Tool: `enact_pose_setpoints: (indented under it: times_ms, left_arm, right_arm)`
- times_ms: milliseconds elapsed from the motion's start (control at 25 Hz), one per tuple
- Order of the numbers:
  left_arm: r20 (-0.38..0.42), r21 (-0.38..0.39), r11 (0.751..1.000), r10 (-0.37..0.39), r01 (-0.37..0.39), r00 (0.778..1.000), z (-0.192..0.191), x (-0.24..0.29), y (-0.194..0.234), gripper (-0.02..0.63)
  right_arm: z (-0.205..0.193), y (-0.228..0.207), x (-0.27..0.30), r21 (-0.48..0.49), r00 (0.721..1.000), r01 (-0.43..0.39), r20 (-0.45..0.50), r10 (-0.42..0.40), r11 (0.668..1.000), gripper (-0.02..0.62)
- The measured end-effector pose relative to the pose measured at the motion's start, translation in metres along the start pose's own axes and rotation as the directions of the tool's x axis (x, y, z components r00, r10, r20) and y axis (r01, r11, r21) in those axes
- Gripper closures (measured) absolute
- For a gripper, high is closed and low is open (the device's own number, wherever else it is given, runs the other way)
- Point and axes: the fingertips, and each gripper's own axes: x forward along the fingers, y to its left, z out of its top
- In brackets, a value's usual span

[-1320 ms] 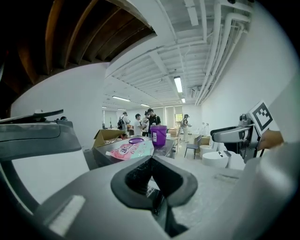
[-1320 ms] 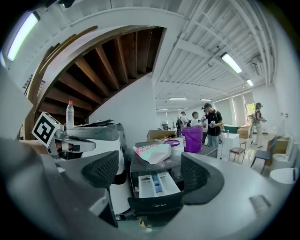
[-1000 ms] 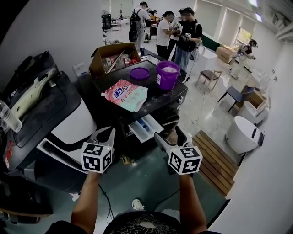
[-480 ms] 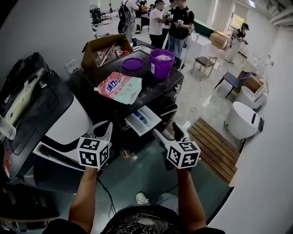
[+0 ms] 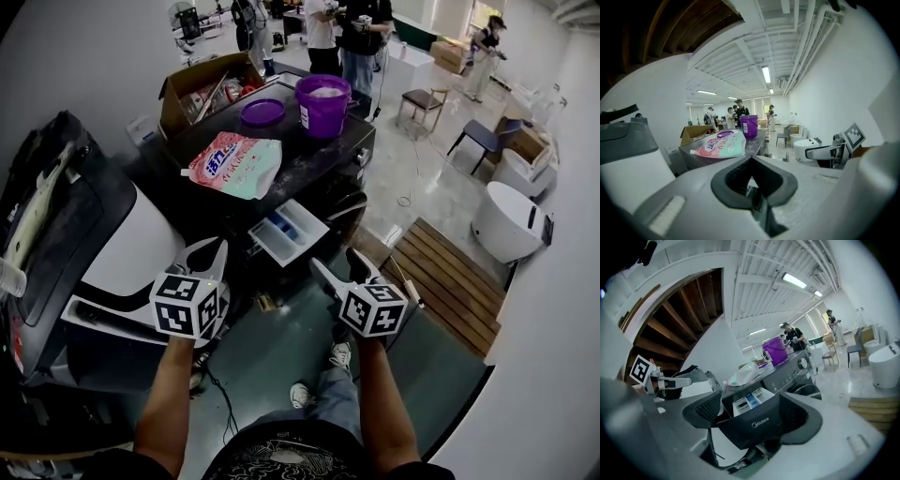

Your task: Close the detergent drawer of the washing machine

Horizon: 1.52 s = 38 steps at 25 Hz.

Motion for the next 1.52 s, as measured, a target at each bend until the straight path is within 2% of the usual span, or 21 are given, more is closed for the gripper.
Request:
enact_pose_setpoints:
  times_ms: [320,760,920,1320,1520]
  left_arm:
    - [-0.038,0.022,1.0,-0.009,0.01,0.999,-0.008,0.021,-0.012,0.606]
    - [-0.073,0.018,1.0,0.017,-0.015,0.997,-0.029,0.033,-0.007,0.606]
    - [-0.096,0.024,1.0,0.013,-0.011,0.995,-0.039,0.035,-0.008,0.606]
    - [-0.132,0.028,0.999,0.022,-0.018,0.991,-0.059,0.037,-0.007,0.606]
    - [-0.138,0.029,0.999,0.022,-0.018,0.99,-0.061,0.039,-0.007,0.606]
  right_arm:
    - [-0.033,-0.022,0.021,0.127,0.998,-0.067,0.007,0.067,0.99,0.206]
    - [-0.076,-0.031,0.048,0.265,0.988,-0.151,0.001,0.157,0.952,0.219]
    - [-0.086,-0.03,0.057,0.29,0.982,-0.18,-0.004,0.19,0.94,0.227]
    - [-0.093,-0.027,0.065,0.351,0.961,-0.271,0.051,0.27,0.896,0.236]
    - [-0.095,-0.031,0.066,0.386,0.956,-0.287,0.056,0.288,0.877,0.238]
